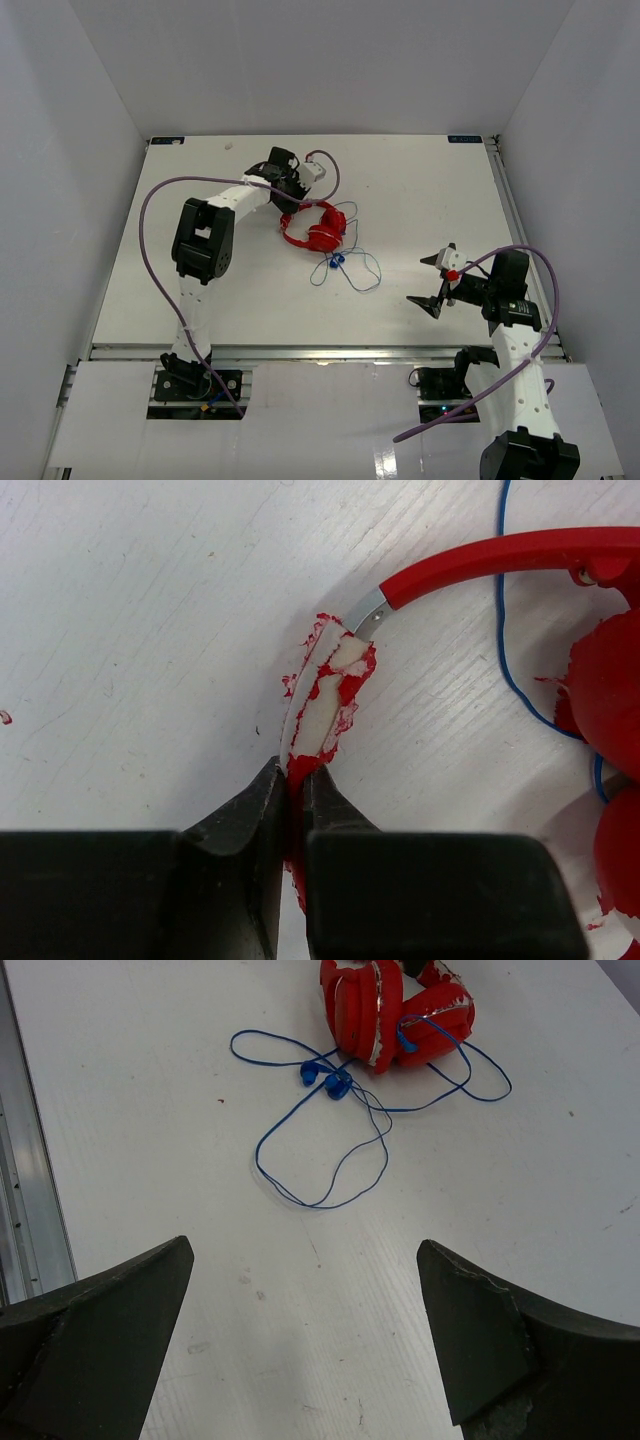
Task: Wrap the headphones
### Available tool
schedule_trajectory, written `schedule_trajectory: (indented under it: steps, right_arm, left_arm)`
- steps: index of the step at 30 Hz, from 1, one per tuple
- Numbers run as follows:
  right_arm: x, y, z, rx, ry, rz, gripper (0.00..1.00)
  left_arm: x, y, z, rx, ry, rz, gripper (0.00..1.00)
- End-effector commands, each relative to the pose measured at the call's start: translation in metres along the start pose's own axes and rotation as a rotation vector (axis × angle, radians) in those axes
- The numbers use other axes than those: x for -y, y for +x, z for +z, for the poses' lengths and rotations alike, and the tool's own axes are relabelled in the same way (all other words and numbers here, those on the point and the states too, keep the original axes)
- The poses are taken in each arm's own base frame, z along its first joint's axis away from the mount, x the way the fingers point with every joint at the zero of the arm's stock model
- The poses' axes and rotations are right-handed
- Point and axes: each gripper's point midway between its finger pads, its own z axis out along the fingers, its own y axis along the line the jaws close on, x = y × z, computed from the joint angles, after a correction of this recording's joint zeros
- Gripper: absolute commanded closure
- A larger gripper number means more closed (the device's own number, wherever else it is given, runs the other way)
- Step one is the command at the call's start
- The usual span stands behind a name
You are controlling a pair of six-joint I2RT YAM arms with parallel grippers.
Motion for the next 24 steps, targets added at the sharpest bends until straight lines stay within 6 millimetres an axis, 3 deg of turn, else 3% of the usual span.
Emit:
schedule_trajectory:
  steps: [1, 5, 7, 8, 10, 12, 14, 16, 18, 21, 22, 24]
  right_arm:
    - [0.004, -0.014, -0.002, 0.02, 0.0, -0.045, 0.0]
    - [0.003, -0.01, -0.002, 0.009, 0.005, -0.036, 0.0]
    - [0.005, -0.01, -0.002, 0.007, 0.01, -0.039, 0.0]
    - [0.004, -0.009, -0.002, 0.005, 0.013, -0.028, 0.0]
    - [0.007, -0.009, -0.001, 0.008, 0.021, -0.008, 0.0]
    - [0.015, -0.009, 0.001, 0.009, 0.042, 0.02, 0.0]
    - [0.023, -0.009, 0.002, -0.003, 0.076, 0.107, 0.06]
    - [0.039, -0.019, 0.004, -0.011, 0.098, 0.134, 0.08]
    - [0.053, -0.027, 0.011, -0.043, 0.129, 0.201, 0.1]
    - [0.064, -0.057, 0.032, -0.055, 0.058, 0.181, 0.05]
    - [0.061, -0.064, 0.038, -0.045, 0.01, 0.155, 0.02]
    - [0.041, -0.079, 0.053, 0.014, -0.173, 0.022, 0.09]
  left_arm:
    - [0.027, 0.061, 0.013, -0.189, 0.052, -0.064, 0.97]
    - [0.012, 0.034, -0.014, -0.104, -0.013, -0.227, 1.0]
    - [-0.006, 0.013, -0.05, -0.004, -0.113, -0.435, 1.0]
    - [-0.011, 0.018, -0.055, 0.0, -0.14, -0.476, 1.0]
    - [-0.019, 0.005, -0.105, 0.118, -0.192, -0.693, 1.0]
    - [-0.013, 0.003, -0.144, 0.222, -0.174, -0.786, 1.0]
    - [-0.001, 0.019, -0.161, 0.262, -0.177, -0.839, 1.0]
    - [0.006, 0.011, -0.205, 0.381, -0.197, -0.882, 1.0]
    - [0.014, 0.016, -0.226, 0.439, -0.203, -0.916, 1.0]
    - [0.032, 0.027, -0.249, 0.498, -0.185, -0.942, 1.0]
    - [0.036, 0.025, -0.263, 0.538, -0.179, -0.941, 1.0]
    - [0.044, 0.028, -0.27, 0.547, -0.16, -0.944, 1.0]
